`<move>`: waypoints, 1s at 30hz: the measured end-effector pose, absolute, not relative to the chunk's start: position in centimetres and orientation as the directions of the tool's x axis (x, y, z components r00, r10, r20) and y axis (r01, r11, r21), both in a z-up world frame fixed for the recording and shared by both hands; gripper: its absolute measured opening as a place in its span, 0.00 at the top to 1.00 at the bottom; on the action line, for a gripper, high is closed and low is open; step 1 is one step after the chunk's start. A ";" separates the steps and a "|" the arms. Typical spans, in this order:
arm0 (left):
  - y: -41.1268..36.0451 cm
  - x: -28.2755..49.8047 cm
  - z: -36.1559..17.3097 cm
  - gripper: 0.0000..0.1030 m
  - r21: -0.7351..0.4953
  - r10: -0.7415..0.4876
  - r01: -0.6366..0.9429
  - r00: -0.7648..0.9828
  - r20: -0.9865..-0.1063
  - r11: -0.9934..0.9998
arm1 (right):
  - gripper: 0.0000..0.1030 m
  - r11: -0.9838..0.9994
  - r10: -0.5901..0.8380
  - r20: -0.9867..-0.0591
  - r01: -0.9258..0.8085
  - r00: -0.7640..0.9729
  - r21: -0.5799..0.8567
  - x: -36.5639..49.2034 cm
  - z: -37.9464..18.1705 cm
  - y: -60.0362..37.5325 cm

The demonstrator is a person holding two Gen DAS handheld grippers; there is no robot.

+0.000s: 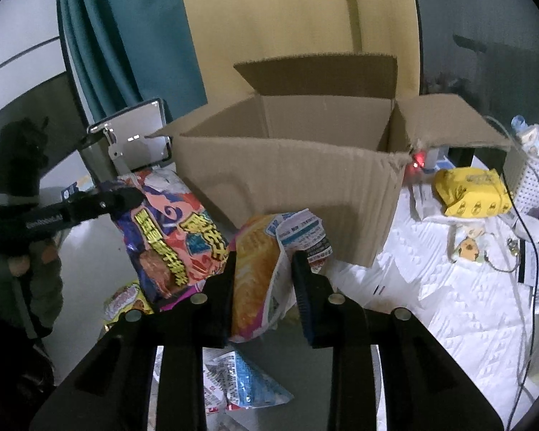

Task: Organize snacks
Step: 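Grasp the pink chip bag with the right gripper while the left grasps a blue-red snack bag, then carry both bags over the box and open both grippers inside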

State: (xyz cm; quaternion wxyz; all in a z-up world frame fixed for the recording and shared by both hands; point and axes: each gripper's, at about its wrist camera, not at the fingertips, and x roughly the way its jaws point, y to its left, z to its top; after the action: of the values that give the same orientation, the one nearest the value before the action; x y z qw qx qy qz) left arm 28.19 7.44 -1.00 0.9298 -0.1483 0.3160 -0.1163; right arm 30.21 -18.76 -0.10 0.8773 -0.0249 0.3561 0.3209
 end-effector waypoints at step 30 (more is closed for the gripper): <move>8.4 29.8 8.5 0.87 -0.297 -0.281 0.178 0.892 -0.354 0.938 | 0.72 0.799 0.565 -0.521 -0.582 0.640 0.150 33.6 6.6 -19.0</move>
State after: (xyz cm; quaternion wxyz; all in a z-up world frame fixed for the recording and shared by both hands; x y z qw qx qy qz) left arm 29.83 8.41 8.52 0.9640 -0.1292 0.1997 -0.1190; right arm 33.63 -19.04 6.62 0.9054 -0.0157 0.2823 0.3168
